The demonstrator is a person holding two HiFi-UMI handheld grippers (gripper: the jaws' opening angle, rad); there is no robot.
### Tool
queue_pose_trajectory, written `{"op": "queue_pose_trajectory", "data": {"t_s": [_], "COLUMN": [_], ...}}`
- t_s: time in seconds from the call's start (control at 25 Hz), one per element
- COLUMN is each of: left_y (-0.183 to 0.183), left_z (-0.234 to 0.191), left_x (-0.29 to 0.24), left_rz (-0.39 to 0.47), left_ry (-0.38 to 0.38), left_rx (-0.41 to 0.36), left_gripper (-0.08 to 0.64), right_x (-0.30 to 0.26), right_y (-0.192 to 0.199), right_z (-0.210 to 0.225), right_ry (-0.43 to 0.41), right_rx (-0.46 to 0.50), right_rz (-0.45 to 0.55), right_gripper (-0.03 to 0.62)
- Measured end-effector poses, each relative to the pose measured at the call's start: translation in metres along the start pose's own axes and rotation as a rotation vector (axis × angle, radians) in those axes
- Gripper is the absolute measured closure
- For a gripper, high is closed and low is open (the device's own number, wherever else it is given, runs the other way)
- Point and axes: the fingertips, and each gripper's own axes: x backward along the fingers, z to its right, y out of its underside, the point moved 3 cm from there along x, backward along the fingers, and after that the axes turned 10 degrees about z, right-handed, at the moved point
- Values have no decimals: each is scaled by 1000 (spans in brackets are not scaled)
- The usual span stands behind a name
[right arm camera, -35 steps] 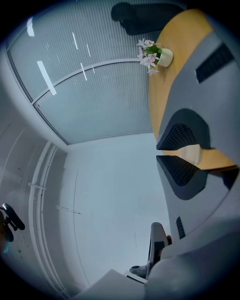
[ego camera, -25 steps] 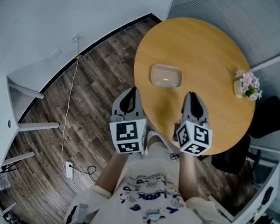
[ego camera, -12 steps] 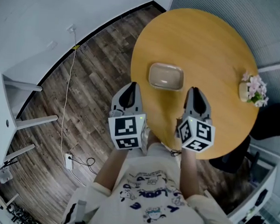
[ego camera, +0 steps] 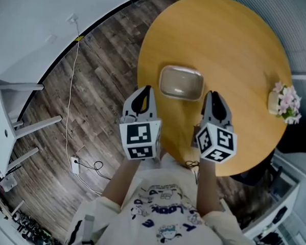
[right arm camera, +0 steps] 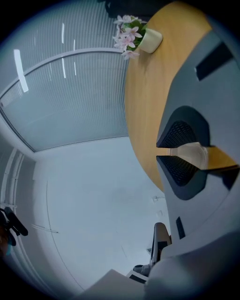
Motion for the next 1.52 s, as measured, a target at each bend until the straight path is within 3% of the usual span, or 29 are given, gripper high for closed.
{"op": "queue_pose_trajectory", "data": {"t_s": [0.32,0.52,0.96,1.28,1.52], "left_y": [24,37,55,63,68], "left_z": [1,3,3,4,7], "left_x": [-26,-39,-57,-65,-69], "left_rz": [-76,-115,-155,-174,-183], "left_ry": [-6,4,25,60,72], "left_rx": [14,52,111,172,192], "left_gripper": [555,555,553,502,489], "right_x": [-22,-34,-51,-57,-61], "right_y": [28,43,69,84,81], "right_z": [14,21,23,24,22], "right_ry": [-10,-36,-102,-123,-155], "right_rx": [-47,-130,-287,-403,-403], "right_rz": [-86,-123,-191,-238,-248], "right_gripper": [555,554,478,448,448]}}
